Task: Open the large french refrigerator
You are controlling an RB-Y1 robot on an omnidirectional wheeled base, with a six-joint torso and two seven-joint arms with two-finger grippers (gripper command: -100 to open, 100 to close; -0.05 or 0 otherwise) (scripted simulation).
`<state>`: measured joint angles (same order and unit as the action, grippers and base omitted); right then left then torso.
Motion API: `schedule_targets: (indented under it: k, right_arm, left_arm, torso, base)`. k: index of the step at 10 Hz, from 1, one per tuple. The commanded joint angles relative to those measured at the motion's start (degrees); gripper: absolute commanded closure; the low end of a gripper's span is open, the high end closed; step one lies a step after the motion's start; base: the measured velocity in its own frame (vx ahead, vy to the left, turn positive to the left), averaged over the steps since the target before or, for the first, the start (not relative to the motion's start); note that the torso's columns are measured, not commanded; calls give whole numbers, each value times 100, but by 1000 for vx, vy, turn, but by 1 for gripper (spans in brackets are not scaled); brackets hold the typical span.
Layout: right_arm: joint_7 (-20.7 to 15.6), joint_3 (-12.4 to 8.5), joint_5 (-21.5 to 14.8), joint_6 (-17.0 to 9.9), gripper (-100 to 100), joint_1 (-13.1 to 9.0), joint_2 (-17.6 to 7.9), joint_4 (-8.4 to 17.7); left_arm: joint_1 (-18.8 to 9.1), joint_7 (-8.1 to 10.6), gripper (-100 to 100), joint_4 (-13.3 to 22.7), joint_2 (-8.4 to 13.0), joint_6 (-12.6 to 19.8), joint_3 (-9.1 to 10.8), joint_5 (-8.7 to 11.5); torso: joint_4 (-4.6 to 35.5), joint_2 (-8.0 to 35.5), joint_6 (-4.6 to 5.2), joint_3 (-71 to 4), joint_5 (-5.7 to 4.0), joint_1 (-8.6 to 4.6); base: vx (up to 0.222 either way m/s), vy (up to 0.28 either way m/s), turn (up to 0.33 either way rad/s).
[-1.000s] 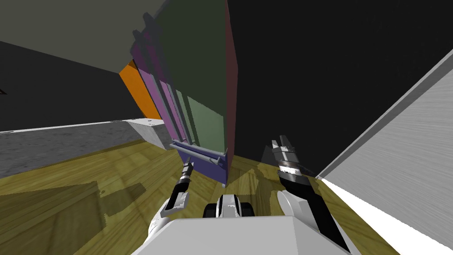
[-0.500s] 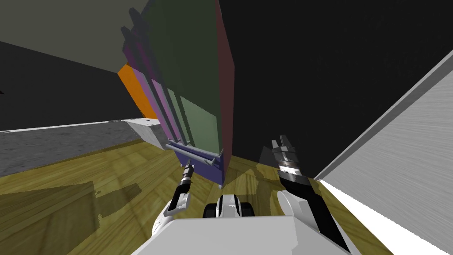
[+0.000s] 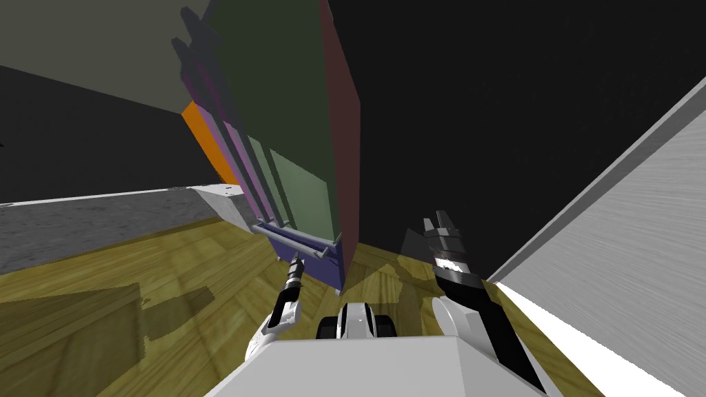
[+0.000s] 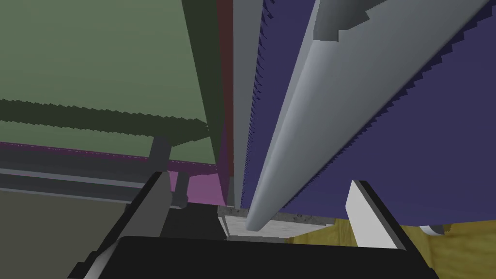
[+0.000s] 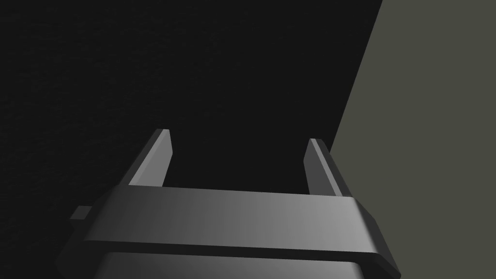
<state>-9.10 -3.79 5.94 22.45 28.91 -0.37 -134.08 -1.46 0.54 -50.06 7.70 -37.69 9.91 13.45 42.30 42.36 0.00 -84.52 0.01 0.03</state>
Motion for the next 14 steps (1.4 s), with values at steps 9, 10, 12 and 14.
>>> schedule_targets:
  k: [9, 10, 12, 14]
  right_arm:
    - [0, -1, 0, 0, 0, 0, -1, 0]
    - [0, -1, 0, 0, 0, 0, -1, 0]
    - [0, -1, 0, 0, 0, 0, -1, 0]
    - [0, -1, 0, 0, 0, -1, -1, 0]
  left_arm:
    - [-329, -45, -100, 815, -910, -180, 150, 120]
    - [-358, -25, -100, 892, -882, -240, 148, 121]
    - [-353, -29, 100, 878, -886, -225, 147, 120]
    - [-386, -14, 100, 846, -858, -168, 130, 108]
  torso:
    - [-2, -8, -1, -5, -2, -3]
    - [-2, -8, -1, -5, -1, 1]
    - [-2, -7, 0, -4, 0, 2]
    - [-14, -1, 0, -2, 13, 19]
  base:
    - [15, -68, 3]
    - [1, -6, 0]
    - [0, 1, 5]
    - [-129, 33, 37]
